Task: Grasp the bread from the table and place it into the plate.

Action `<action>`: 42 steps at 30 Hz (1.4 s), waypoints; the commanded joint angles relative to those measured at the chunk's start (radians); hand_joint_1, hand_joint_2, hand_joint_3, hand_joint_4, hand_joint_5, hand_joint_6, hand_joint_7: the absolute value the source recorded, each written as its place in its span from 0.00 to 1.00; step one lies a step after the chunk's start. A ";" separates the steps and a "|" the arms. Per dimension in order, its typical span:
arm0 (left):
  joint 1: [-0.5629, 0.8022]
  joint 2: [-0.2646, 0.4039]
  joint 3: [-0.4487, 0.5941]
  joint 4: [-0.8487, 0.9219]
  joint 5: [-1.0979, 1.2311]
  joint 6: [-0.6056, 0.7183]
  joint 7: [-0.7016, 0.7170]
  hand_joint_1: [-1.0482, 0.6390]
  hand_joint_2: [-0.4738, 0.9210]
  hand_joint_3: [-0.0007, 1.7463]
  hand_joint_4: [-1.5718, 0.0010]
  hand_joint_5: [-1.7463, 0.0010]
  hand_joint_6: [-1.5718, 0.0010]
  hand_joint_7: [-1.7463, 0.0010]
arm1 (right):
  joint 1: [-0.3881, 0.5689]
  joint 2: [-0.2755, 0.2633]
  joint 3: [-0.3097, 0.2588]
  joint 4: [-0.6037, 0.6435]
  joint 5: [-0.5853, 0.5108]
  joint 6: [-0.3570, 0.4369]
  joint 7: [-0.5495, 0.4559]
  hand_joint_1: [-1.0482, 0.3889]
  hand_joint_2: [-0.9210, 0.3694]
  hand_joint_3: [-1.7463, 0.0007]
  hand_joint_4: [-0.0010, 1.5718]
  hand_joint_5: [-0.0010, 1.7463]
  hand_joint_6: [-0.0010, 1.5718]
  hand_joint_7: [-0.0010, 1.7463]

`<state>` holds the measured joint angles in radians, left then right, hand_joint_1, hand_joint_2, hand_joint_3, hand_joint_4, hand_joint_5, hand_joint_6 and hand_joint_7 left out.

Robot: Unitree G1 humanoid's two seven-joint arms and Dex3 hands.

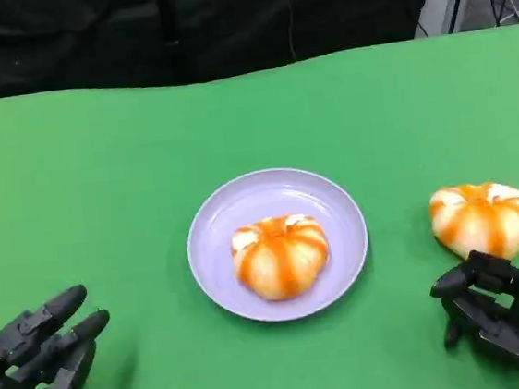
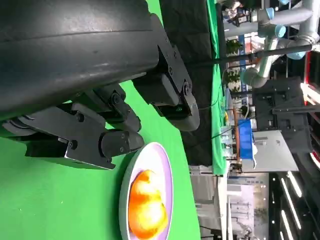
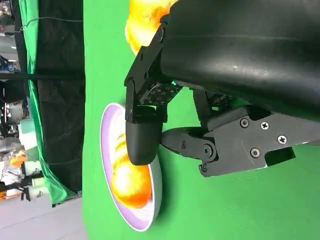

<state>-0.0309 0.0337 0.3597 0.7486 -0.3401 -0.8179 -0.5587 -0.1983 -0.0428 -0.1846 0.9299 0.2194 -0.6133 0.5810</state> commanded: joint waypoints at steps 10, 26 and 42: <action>-0.020 0.060 -0.004 0.083 0.198 -0.125 0.221 0.65 0.82 0.53 0.39 0.37 0.37 0.47 | -0.001 -0.016 -0.009 0.007 0.009 -0.002 -0.001 0.56 0.00 0.72 0.39 0.99 0.47 0.62; -0.027 0.098 -0.071 0.142 0.303 -0.191 0.403 0.64 0.75 0.62 0.43 0.16 0.42 0.26 | 0.000 -0.016 -0.010 0.003 0.009 -0.002 -0.001 0.56 0.00 0.73 0.39 1.00 0.47 0.62; -0.028 0.110 -0.098 0.152 0.304 -0.199 0.437 0.64 0.75 0.61 0.43 0.17 0.42 0.27 | -0.002 -0.018 -0.009 0.006 0.005 -0.006 -0.003 0.56 0.00 0.72 0.39 1.00 0.47 0.62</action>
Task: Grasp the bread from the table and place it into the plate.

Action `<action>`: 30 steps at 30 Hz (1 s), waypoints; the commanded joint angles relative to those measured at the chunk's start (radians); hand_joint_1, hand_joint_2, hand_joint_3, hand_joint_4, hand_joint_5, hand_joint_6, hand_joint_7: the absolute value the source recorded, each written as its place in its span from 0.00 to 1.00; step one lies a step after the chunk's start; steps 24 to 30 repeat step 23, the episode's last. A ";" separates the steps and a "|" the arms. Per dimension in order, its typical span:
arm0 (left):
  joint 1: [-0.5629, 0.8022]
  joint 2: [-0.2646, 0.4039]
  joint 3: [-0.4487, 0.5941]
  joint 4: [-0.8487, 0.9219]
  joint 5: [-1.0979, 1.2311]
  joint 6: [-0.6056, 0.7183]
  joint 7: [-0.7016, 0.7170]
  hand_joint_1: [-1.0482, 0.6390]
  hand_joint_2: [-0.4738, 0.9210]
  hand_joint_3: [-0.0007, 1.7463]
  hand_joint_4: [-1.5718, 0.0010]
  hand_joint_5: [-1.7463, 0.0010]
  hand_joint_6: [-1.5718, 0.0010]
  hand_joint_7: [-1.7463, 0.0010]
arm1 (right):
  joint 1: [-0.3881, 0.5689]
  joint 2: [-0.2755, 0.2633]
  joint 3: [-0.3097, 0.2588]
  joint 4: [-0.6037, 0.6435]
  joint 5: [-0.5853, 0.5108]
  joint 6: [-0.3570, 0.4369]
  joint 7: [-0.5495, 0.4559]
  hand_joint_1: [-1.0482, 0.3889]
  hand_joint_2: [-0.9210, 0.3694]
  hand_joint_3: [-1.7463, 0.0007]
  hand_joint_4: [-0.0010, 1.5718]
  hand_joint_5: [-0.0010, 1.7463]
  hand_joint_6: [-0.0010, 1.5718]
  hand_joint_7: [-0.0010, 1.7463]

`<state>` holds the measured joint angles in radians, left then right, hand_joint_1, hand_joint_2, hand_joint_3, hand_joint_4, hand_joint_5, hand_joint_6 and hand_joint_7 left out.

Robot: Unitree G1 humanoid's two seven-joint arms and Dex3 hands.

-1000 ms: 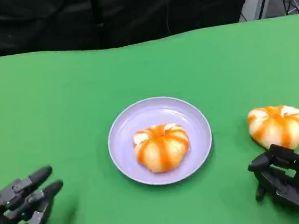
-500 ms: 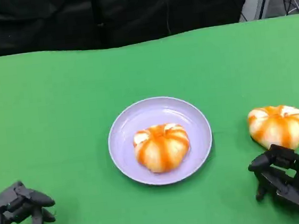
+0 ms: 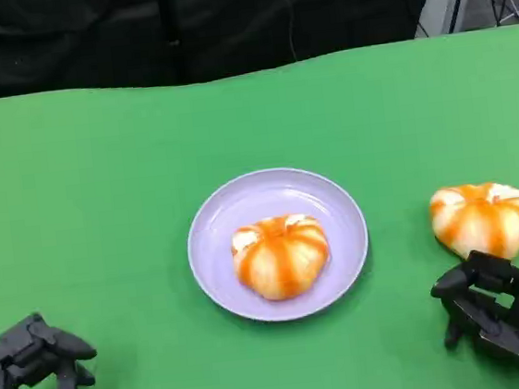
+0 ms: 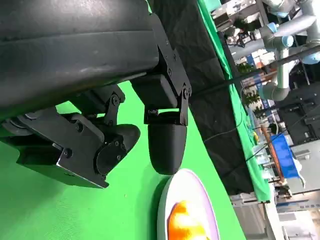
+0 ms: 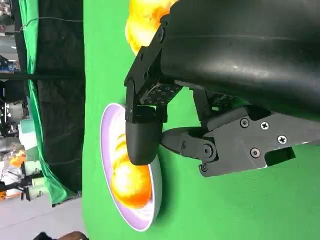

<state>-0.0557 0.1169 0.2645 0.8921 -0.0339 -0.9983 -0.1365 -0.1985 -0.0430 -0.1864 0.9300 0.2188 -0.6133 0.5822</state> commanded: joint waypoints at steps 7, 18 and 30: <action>-0.002 0.027 0.004 0.006 -0.033 -0.007 0.000 0.64 0.75 0.60 0.42 0.15 0.43 0.24 | 0.000 -0.018 -0.008 0.004 0.007 0.000 -0.006 0.56 0.00 0.73 0.39 0.99 0.47 0.62; -0.001 0.023 -0.009 0.012 -0.012 -0.021 0.024 0.63 0.76 0.59 0.42 0.15 0.44 0.24 | 0.001 -0.028 -0.013 0.012 0.008 -0.004 0.004 0.56 0.00 0.72 0.39 0.99 0.47 0.62; 0.002 0.008 -0.014 -0.008 -0.015 -0.009 0.028 0.64 0.74 0.61 0.43 0.15 0.42 0.27 | 0.000 -0.037 -0.023 0.001 0.028 0.019 0.021 0.57 0.00 0.73 0.38 1.00 0.46 0.62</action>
